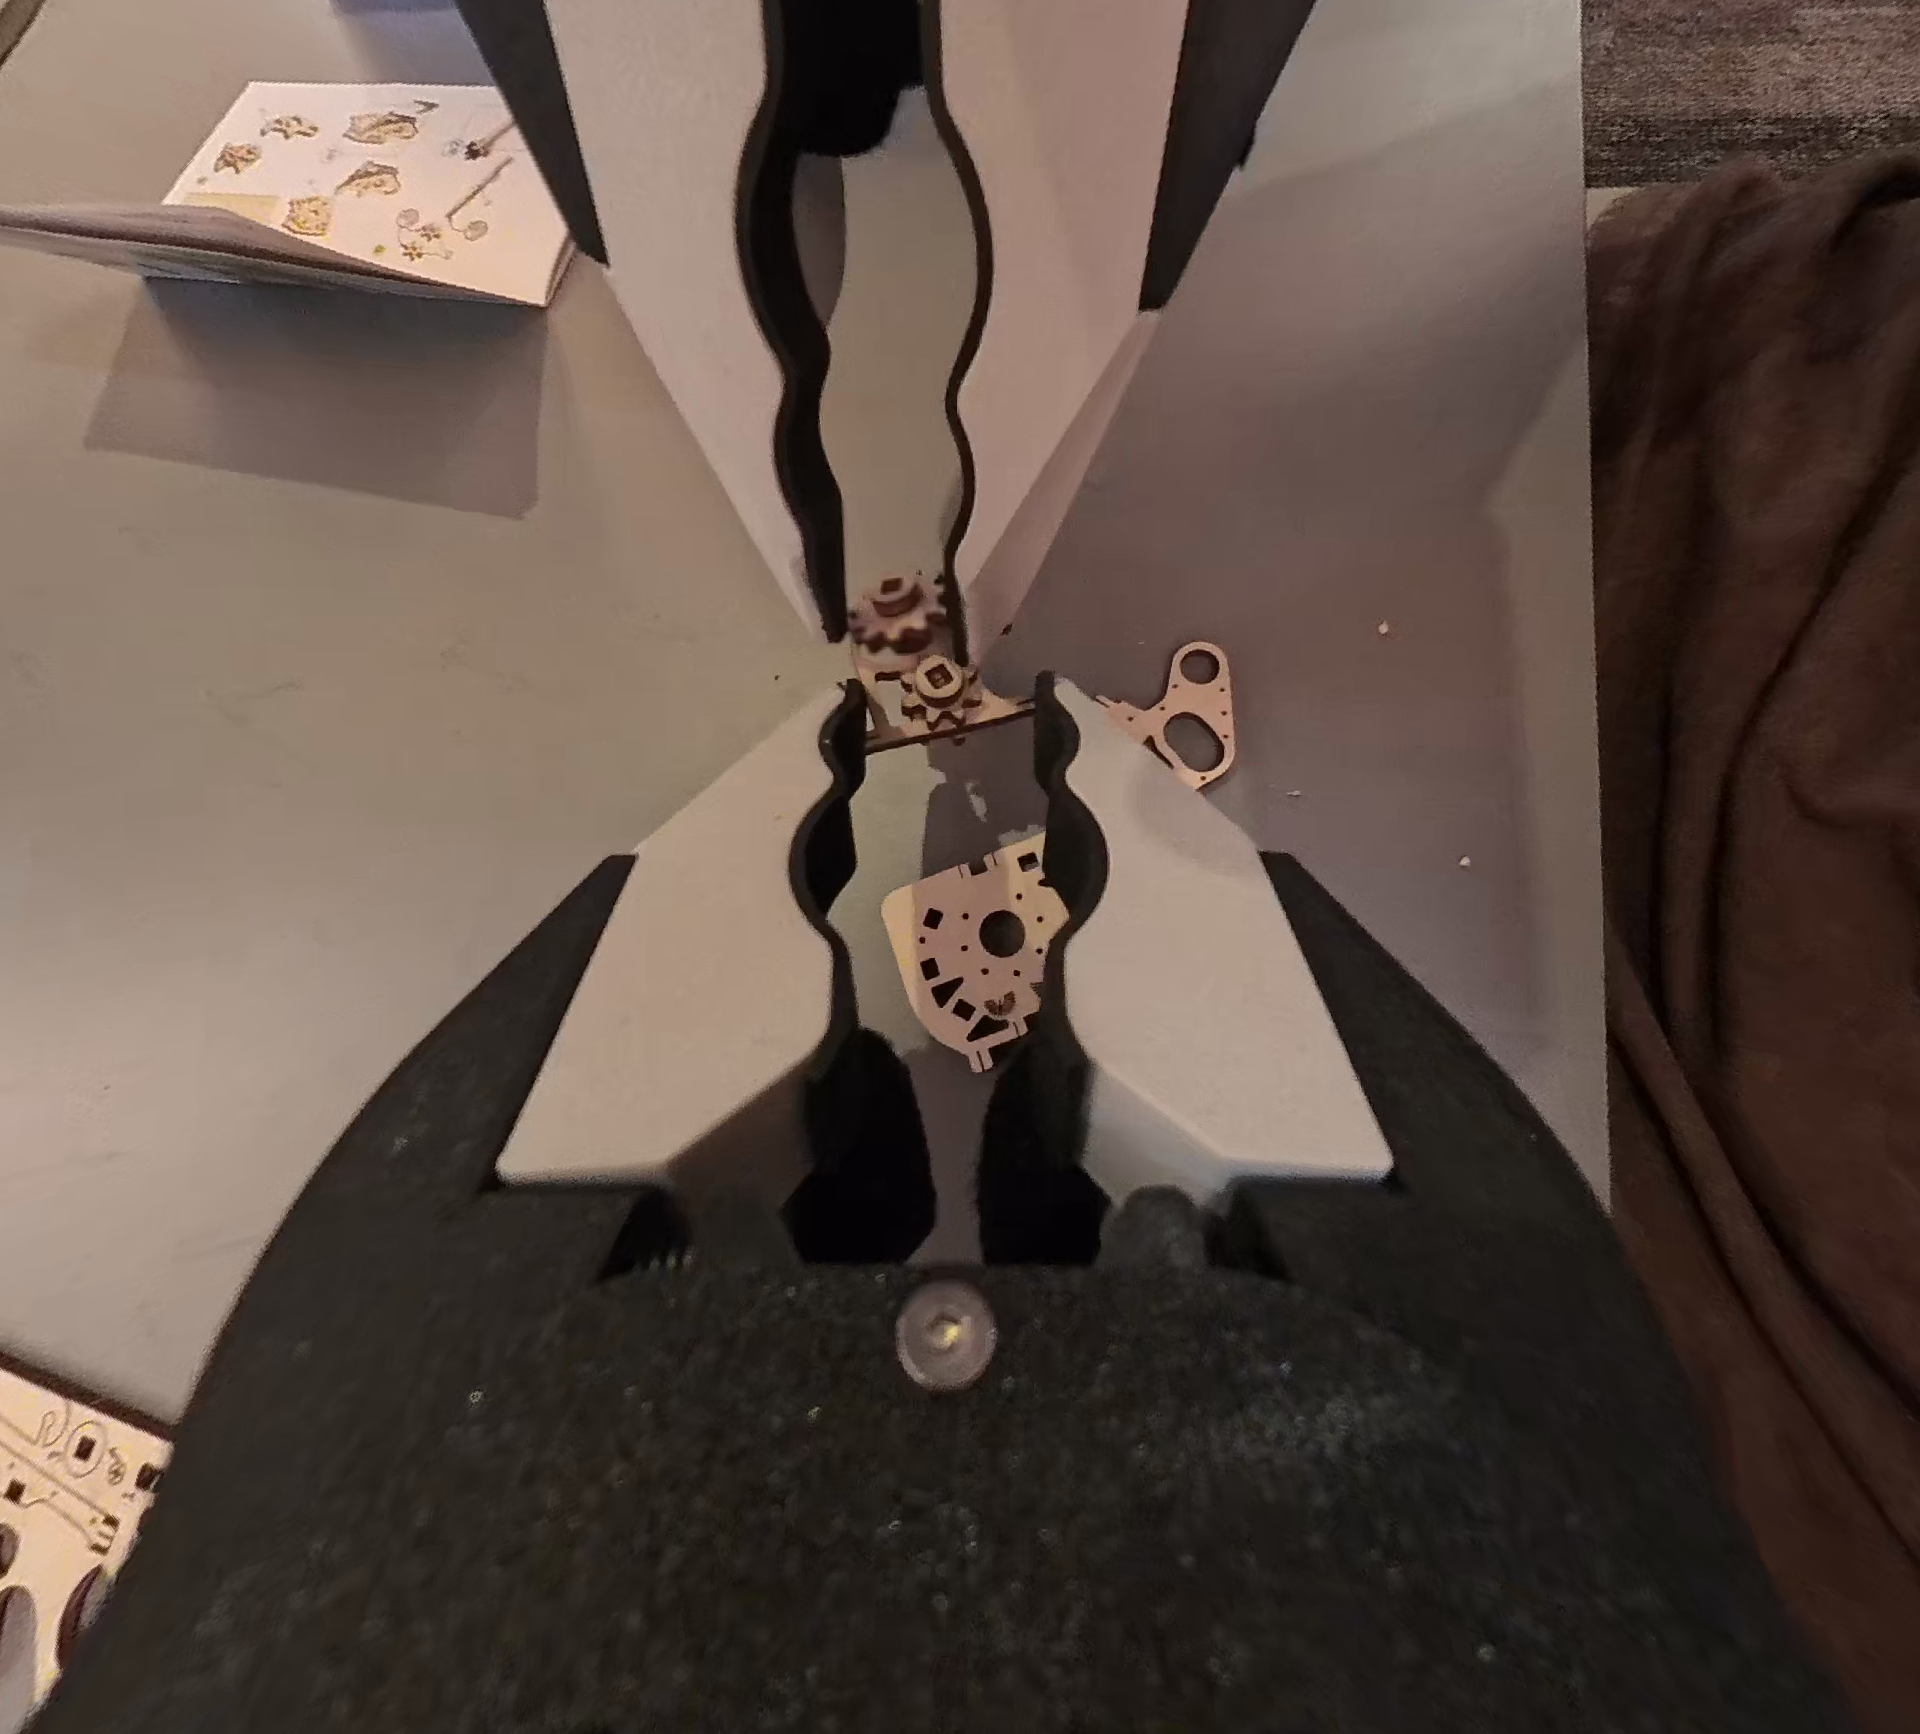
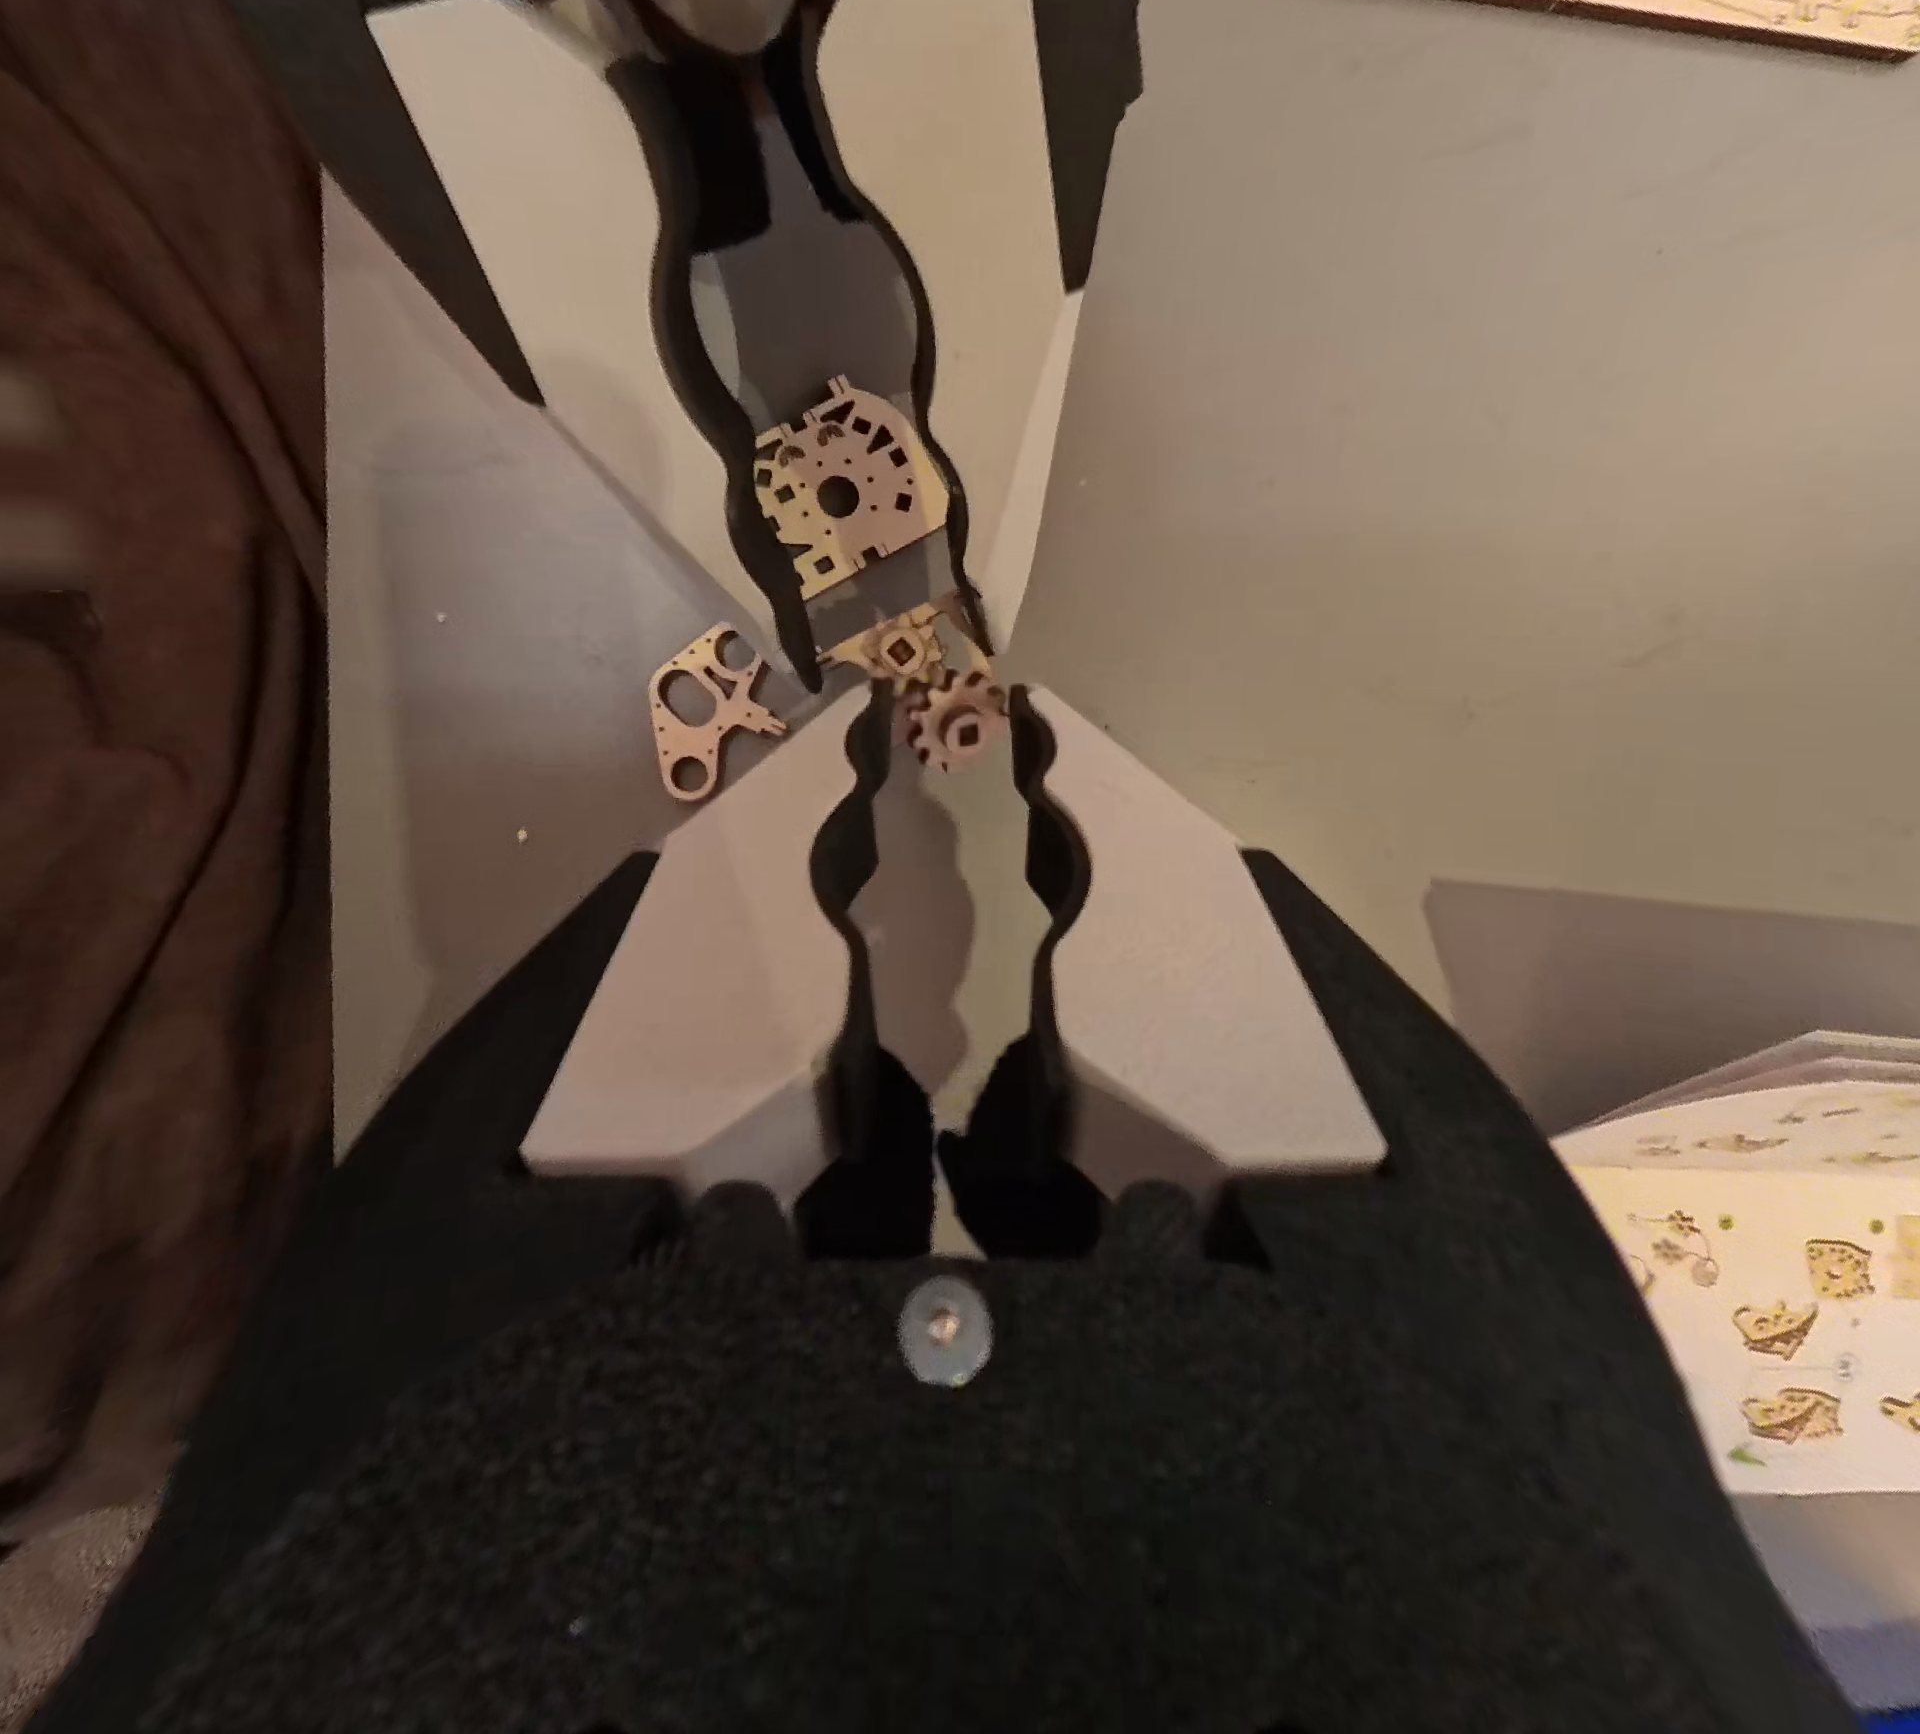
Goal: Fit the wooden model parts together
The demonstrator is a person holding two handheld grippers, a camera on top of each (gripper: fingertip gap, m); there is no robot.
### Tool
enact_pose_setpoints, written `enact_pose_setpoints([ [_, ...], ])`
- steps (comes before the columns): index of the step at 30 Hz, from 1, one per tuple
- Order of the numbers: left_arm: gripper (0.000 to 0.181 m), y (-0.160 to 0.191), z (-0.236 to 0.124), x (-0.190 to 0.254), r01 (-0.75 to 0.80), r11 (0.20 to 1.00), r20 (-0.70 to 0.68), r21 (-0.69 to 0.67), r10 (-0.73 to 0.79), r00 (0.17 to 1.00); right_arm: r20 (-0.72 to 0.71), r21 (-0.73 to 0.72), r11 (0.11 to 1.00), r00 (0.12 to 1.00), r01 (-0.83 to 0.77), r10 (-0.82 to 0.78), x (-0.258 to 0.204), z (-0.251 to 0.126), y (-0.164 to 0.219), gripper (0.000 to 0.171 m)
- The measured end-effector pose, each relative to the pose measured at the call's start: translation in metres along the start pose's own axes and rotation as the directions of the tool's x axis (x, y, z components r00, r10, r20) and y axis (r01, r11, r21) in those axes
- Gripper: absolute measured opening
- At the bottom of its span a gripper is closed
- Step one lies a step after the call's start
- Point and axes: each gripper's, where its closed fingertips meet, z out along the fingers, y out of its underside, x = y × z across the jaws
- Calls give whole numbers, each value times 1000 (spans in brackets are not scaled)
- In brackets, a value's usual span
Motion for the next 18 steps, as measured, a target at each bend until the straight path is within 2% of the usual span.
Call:
enact_pose_setpoints([
  [3, 30, -2, -1, 0, 16, 1000, -5, 15, -16, 1000, -3, -20, 1000, 1000, 16, -16, 2, -1, 1, 32],
  [7, 30, -4, -2, -1, 31, 999, -6, 31, -30, 1000, 18, 5, 1000, 1000, -5, 5, 2, -2, -2, 32],
  [9, 30, -3, -2, -2, 28, 999, -2, 29, -28, 1000, -19, 10, 1000, 1000, -17, 18, 9, -7, -1, 32],
  [13, 30, -3, -4, -3, 22, 999, 9, 31, -23, 1000, -64, 176, 977, 990, -116, 129, 19, -30, -4, 27],
  [18, 30, -7, -5, -4, 8, 999, 24, 43, -9, 1000, 203, 382, 821, 905, -425, 374, 11, -31, 1, 26],
])
